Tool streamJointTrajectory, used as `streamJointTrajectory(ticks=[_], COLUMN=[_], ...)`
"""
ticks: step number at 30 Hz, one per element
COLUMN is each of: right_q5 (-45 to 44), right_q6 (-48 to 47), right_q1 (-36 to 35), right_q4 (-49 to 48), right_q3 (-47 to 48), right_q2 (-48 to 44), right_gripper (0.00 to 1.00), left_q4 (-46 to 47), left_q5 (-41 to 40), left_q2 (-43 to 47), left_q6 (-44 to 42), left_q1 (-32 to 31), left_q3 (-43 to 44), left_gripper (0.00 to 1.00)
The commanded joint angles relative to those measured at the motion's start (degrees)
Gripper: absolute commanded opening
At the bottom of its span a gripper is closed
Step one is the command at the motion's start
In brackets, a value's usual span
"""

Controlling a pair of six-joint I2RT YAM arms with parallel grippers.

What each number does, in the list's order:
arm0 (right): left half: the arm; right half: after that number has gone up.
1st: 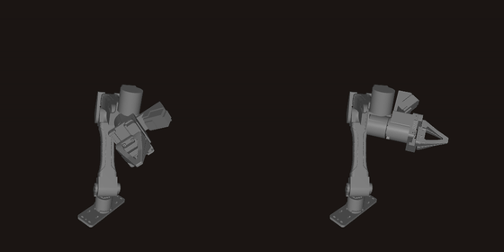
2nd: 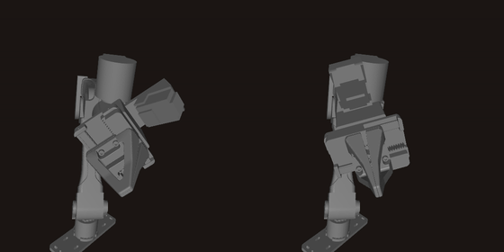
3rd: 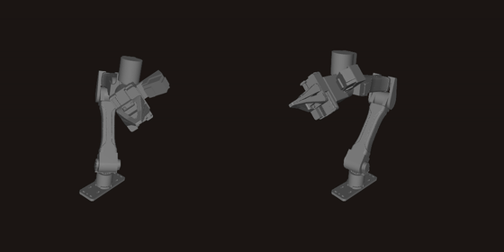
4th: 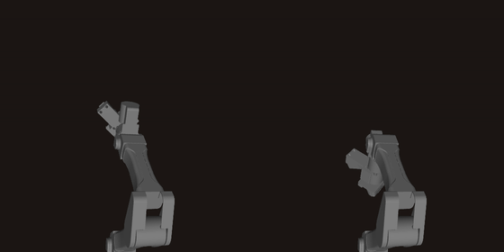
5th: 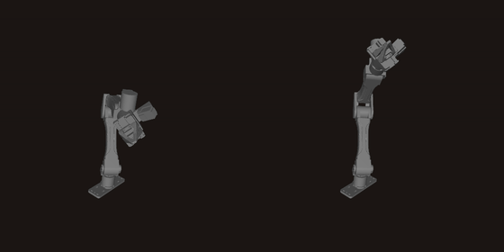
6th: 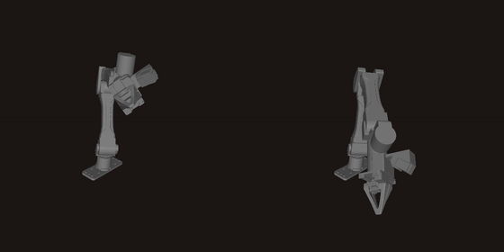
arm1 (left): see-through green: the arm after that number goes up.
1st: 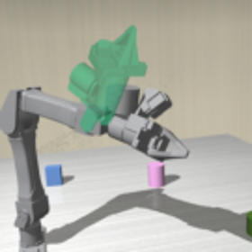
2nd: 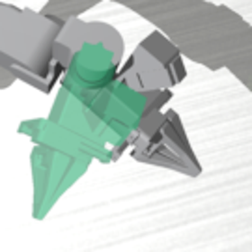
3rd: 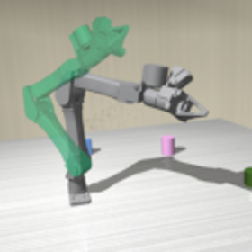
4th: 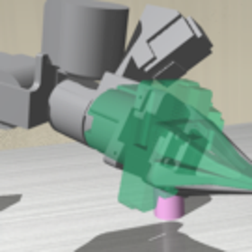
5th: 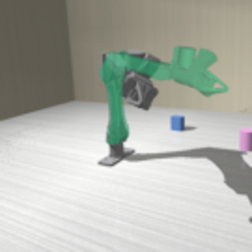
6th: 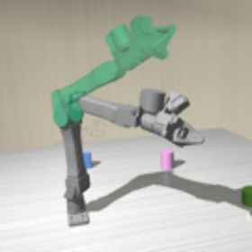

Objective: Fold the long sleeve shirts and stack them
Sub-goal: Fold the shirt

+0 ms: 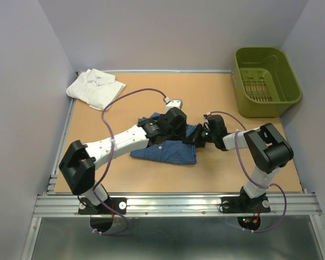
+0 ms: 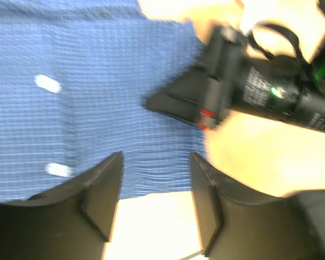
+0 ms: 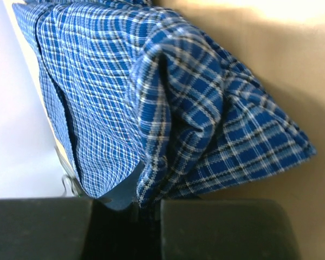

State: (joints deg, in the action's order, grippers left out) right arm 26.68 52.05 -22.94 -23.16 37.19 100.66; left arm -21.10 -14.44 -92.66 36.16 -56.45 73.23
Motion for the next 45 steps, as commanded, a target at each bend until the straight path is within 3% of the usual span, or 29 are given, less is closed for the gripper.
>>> streamJointTrajectory(ticks=[1,5,15,22,25,27,31,34,38,41,45], right_q5=[6.6,8.7,-0.3,-5.0,-11.4,-20.1,-40.7,-48.8,-67.7,-81.0,-88.7], right_q6=[-11.6,-23.4,-45.6,-56.3,-59.1,-60.5,-62.9,-63.8,-68.1,-76.9,-89.9], right_q1=[4.1,6.3,7.8,8.0,8.0,8.0,8.0,8.0,6.9,4.2,0.5], right_q4=[11.6,29.9,56.9,66.3,73.0,76.7,78.5,78.5,75.5,66.2,53.2], right_q3=[2.2,10.6,34.2,49.6,58.7,62.8,74.5,80.7,90.5,89.6,84.7], right_q2=[-1.5,-0.1,6.8,11.7,15.0,17.2,19.5,19.9,20.8,19.3,18.1], right_gripper=[0.01,0.0,0.03,0.04,0.04,0.03,0.01,0.01,0.01,0.0,0.01], left_q4=[0.4,-0.6,3.3,11.2,12.3,12.5,12.2,12.3,12.2,12.4,12.3], left_q5=[-1.7,-2.3,-4.7,-5.9,-5.2,-7.7,-10.8,-11.6,-13.5,-13.5,-14.0], left_q2=[8.4,12.8,23.9,31.2,32.3,32.0,31.8,32.1,32.8,32.9,32.3], left_q6=[-2.5,-6.5,-15.1,-13.1,-12.9,-13.6,-13.5,-13.0,-12.8,-12.8,-12.6], left_q1=[6.6,14.6,36.5,40.5,41.0,41.0,41.1,41.1,41.1,41.1,41.1], left_q3=[-5.2,-8.2,-15.7,-27.0,-28.9,-28.8,-28.5,-28.7,-28.9,-29.1,-28.8], left_gripper=[0.7,0.72,0.72,0.72,0.72,0.72,0.72,0.72,0.72,0.72,0.72])
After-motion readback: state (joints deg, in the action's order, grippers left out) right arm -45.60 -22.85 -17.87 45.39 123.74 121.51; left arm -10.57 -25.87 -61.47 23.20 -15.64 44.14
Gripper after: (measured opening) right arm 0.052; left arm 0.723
